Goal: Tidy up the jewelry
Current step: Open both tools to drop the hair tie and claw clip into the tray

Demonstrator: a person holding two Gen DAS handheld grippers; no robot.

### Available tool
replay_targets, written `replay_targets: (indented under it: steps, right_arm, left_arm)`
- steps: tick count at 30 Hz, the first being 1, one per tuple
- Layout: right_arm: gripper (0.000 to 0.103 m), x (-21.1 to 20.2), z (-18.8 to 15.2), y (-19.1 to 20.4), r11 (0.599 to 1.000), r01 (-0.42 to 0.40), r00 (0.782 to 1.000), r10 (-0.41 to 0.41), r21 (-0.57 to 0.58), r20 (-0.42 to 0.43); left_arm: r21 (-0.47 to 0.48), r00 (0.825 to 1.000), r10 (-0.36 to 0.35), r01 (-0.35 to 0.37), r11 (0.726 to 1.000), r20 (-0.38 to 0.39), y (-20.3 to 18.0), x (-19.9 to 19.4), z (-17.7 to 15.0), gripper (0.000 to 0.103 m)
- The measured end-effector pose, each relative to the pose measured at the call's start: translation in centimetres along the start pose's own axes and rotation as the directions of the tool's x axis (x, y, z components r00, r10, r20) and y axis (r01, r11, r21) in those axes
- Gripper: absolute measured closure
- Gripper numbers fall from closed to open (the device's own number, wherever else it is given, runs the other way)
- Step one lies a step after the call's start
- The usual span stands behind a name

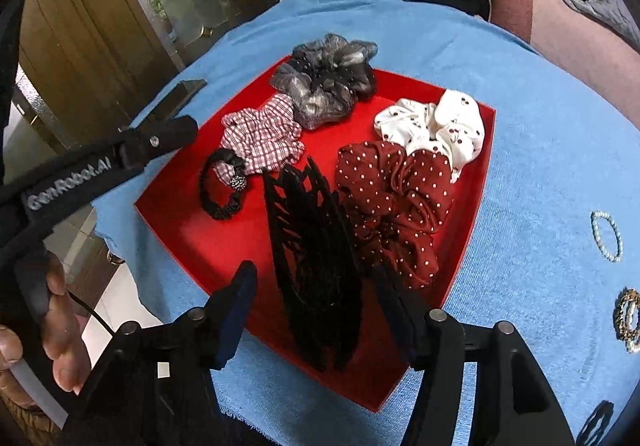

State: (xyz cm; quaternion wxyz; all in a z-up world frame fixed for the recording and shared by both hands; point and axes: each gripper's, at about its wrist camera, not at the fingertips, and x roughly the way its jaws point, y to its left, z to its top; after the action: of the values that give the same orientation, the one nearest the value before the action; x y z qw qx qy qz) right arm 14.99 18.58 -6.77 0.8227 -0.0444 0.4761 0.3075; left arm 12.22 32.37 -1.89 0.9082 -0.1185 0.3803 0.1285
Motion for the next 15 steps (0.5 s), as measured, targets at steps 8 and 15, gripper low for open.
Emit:
replay_targets:
  steps: [8,15]
  right_arm:
    - [0.035,-3.2,-0.2,0.3,1.000,-0.013,0.998,0.014,-0.024,0.065]
    - [0.033,-6.1,-1.2,-0.3,0.999,0.009,0.993,-0.005,-0.041,0.114]
  left_arm:
    - [0.004,0.996,0.048,-0.049,0.999,0.069,-0.8,-3.5,0.7,0.056]
    - [0.033,0.991,0.072,-0.076,0.997,0.112,-2.7,-5.9,0.4,0.052]
